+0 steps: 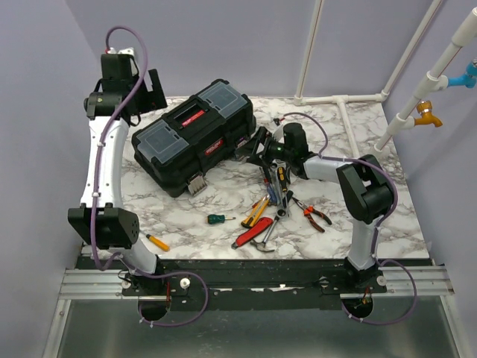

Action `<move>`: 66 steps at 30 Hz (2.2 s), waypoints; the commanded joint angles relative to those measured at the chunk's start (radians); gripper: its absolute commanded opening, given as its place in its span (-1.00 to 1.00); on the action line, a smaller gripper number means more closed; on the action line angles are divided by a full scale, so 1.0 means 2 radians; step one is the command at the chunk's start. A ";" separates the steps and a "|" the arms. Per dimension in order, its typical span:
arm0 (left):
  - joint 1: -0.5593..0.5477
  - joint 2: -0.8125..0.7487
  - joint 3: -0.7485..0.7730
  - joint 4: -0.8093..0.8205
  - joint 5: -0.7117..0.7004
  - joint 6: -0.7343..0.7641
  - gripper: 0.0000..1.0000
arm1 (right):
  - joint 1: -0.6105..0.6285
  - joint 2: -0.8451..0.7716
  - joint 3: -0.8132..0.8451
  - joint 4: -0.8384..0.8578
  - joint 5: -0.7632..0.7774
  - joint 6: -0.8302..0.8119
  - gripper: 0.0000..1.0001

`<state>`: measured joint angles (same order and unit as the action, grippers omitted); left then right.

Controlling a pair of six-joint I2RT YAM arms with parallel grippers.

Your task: Pack the tool kit

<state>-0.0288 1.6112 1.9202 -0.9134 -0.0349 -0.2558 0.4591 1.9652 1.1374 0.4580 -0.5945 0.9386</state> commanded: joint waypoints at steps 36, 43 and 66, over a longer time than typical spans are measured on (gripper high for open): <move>-0.057 -0.087 -0.442 0.444 0.333 -0.262 0.90 | -0.052 0.024 0.309 -0.309 0.074 -0.094 0.99; -0.012 -0.090 -0.408 0.442 0.330 -0.263 0.91 | 0.006 0.033 0.474 -0.491 0.195 -0.161 0.88; -0.002 0.160 -0.326 0.705 0.384 -0.428 0.64 | 0.119 0.162 0.615 -0.504 0.336 -0.105 0.80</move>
<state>0.0269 1.8957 1.2846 0.3267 0.6571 -1.0645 0.6884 2.2601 2.3386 -0.5198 0.0158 0.7292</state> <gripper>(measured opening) 0.882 0.905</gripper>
